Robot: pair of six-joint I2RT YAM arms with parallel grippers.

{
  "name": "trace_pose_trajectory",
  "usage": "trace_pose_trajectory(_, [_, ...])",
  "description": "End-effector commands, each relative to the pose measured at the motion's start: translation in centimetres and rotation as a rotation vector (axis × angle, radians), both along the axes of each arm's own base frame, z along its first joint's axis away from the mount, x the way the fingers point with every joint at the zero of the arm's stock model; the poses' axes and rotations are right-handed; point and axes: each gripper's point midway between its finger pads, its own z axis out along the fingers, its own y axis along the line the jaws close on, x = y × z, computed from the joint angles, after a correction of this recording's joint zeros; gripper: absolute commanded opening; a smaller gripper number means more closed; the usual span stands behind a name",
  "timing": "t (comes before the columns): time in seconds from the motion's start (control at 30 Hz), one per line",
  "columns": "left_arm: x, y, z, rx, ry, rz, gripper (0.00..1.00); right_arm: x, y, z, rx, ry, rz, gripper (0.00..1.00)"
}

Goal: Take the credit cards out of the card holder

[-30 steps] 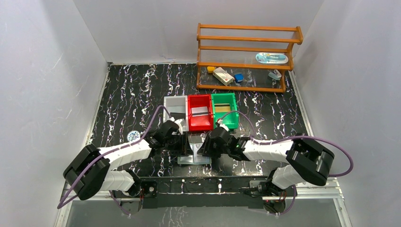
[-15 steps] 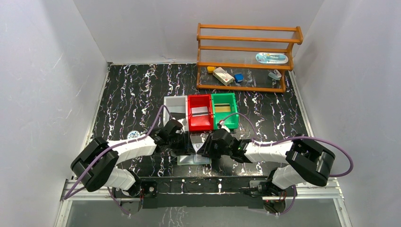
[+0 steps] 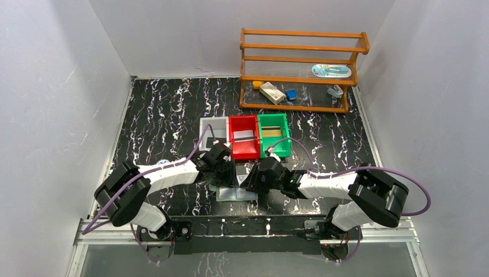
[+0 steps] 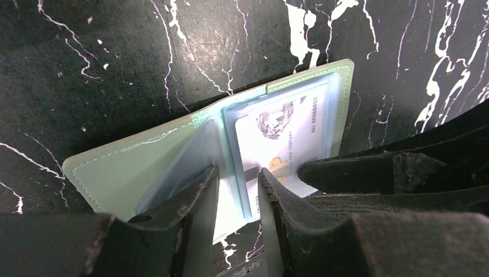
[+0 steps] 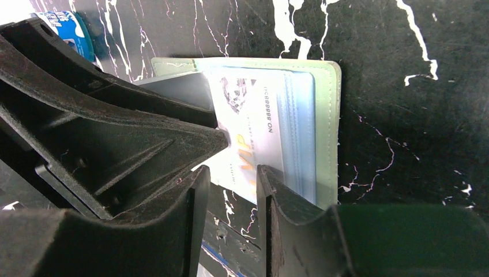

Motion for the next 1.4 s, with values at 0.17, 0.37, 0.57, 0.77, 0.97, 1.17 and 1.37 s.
trace_pose_trajectory(0.17, [-2.3, 6.7, -5.1, 0.393, 0.045, -0.01, 0.29, -1.0, -3.7, -3.9, -0.169, 0.045, -0.03, 0.45])
trace_pose_trajectory(0.37, [-2.5, 7.4, -5.4, 0.459, 0.035, -0.026, 0.24, -1.1, -4.1, -4.5, -0.191, 0.056, -0.042, 0.46])
trace_pose_trajectory(0.57, [-2.7, 8.3, -5.4, 0.494, 0.029, -0.033, 0.19, -1.0, -4.4, -4.6, -0.197, 0.061, -0.056, 0.46])
trace_pose_trajectory(0.77, [-2.7, 8.1, -5.6, 0.494, 0.03, -0.048, 0.18, -1.0, -4.4, -4.4, -0.191, 0.058, -0.057, 0.47])
trace_pose_trajectory(0.97, [-2.8, 7.2, -5.4, 0.449, 0.034, -0.054, 0.18, -0.4, -4.7, -3.4, -0.23, 0.021, -0.054, 0.47])
trace_pose_trajectory(1.17, [-3.0, 5.5, -5.2, 0.351, 0.039, -0.053, 0.2, 0.4, -4.4, -2.1, -0.281, -0.022, -0.018, 0.47])
trace_pose_trajectory(1.37, [-2.5, 4.8, -4.1, 0.297, 0.01, -0.034, 0.22, 0.5, -4.6, -2.2, -0.297, -0.022, -0.022, 0.47])
